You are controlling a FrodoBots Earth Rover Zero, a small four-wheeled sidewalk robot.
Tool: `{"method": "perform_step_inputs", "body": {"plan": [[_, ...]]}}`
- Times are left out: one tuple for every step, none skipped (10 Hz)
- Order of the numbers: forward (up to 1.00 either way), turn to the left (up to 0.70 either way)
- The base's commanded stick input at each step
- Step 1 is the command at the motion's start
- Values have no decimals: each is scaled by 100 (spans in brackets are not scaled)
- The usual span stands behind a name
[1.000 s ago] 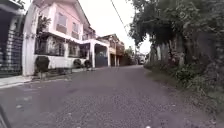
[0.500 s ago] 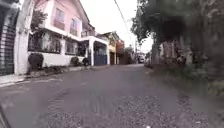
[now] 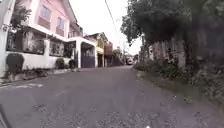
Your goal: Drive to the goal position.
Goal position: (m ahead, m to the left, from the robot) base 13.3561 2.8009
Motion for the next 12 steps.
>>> {"method": "perform_step_inputs", "body": {"plan": [[100, 0], [100, -9], [100, -30], [100, -20], [100, -3], [100, 0], [100, 0], [100, 0], [100, 0], [100, 0], [100, 0], [100, 0]]}}
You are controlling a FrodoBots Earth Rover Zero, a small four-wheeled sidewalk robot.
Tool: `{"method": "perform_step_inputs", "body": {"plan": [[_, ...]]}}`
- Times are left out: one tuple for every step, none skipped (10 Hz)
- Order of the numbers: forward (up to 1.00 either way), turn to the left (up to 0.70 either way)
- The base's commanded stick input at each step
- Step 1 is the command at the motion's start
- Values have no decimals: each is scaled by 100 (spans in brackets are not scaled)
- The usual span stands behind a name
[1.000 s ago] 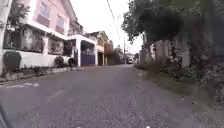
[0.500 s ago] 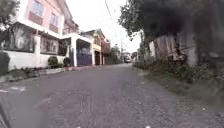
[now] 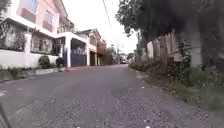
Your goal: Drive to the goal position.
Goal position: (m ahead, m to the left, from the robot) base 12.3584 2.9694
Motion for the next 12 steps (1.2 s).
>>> {"method": "perform_step_inputs", "body": {"plan": [[100, 0], [100, 0], [100, 0], [100, 0], [100, 0], [100, 0], [100, 0], [100, 0], [100, 0], [100, 0], [100, 0], [100, -24]]}}
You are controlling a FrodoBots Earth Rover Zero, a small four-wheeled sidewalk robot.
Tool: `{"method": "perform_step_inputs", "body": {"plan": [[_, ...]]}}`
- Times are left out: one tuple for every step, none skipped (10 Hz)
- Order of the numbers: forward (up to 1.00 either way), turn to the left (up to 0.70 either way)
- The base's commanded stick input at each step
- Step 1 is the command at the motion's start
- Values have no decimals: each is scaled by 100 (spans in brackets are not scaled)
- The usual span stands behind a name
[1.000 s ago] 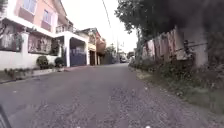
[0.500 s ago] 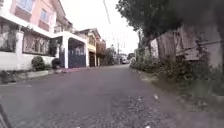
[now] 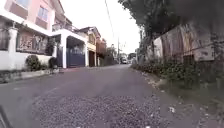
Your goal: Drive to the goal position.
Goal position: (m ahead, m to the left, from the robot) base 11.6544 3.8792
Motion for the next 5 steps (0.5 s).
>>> {"method": "perform_step_inputs", "body": {"plan": [[100, -25], [100, -2], [100, 0], [100, 0], [100, 0]]}}
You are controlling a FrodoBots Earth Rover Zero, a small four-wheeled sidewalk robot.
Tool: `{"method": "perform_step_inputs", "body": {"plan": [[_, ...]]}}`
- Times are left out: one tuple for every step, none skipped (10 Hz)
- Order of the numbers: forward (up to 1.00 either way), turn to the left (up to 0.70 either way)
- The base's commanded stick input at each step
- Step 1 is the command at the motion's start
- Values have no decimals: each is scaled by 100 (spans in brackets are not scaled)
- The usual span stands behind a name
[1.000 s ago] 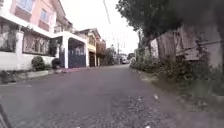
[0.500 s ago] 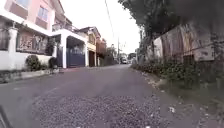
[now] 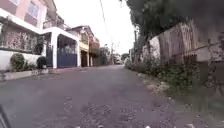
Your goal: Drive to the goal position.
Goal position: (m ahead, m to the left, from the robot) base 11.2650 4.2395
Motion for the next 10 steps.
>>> {"method": "perform_step_inputs", "body": {"plan": [[100, 0], [100, 0], [100, 0], [100, 0], [100, 0], [100, 0], [100, 0], [100, 0], [100, 0], [100, 0]]}}
